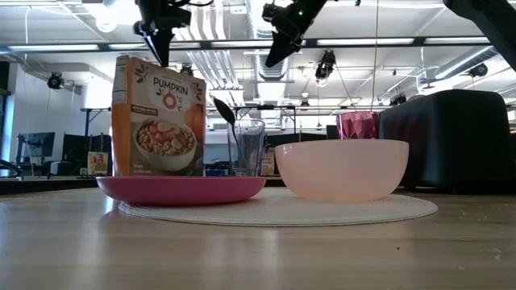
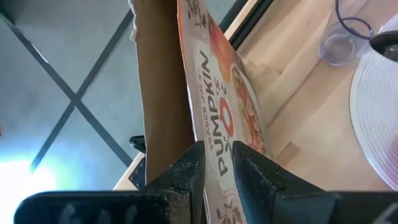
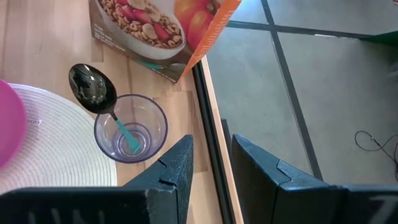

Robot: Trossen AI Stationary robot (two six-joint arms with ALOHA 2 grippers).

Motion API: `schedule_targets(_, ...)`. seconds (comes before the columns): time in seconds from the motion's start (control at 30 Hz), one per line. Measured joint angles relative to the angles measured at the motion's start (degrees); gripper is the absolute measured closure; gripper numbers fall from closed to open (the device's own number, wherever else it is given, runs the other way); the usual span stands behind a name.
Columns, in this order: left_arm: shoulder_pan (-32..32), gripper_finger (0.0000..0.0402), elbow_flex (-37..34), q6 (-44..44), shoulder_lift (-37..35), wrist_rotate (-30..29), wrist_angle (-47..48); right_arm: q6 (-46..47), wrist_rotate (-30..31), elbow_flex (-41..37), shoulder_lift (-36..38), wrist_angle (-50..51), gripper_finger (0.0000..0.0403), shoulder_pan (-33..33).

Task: Arrange a breakfast setting
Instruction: Move the cereal box on the top left of the table

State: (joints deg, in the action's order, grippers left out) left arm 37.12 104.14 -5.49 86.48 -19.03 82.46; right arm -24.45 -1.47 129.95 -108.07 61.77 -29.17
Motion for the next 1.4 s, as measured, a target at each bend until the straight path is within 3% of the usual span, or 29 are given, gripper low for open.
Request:
schedule_targets(1.1, 1.1, 0.0338, 0.0, 1.0, 0.4, 0.6, 0.6, 0.0, 0.0, 0.0, 0.0, 0.9, 0.0303, 0.0)
schedule_targets(1.27, 1.6, 0.0338, -0.5, 1.5, 1.4, 5.0, 0.7, 0.5, 0.0, 0.0, 0.0, 1.6, 0.0303, 0.0)
schedule_targets(1.4, 1.7, 0.0338, -1.9, 2.1, 2.1, 5.1, 0.7, 0.5, 0.0, 0.0, 0.0, 2.8, 0.0303, 0.0)
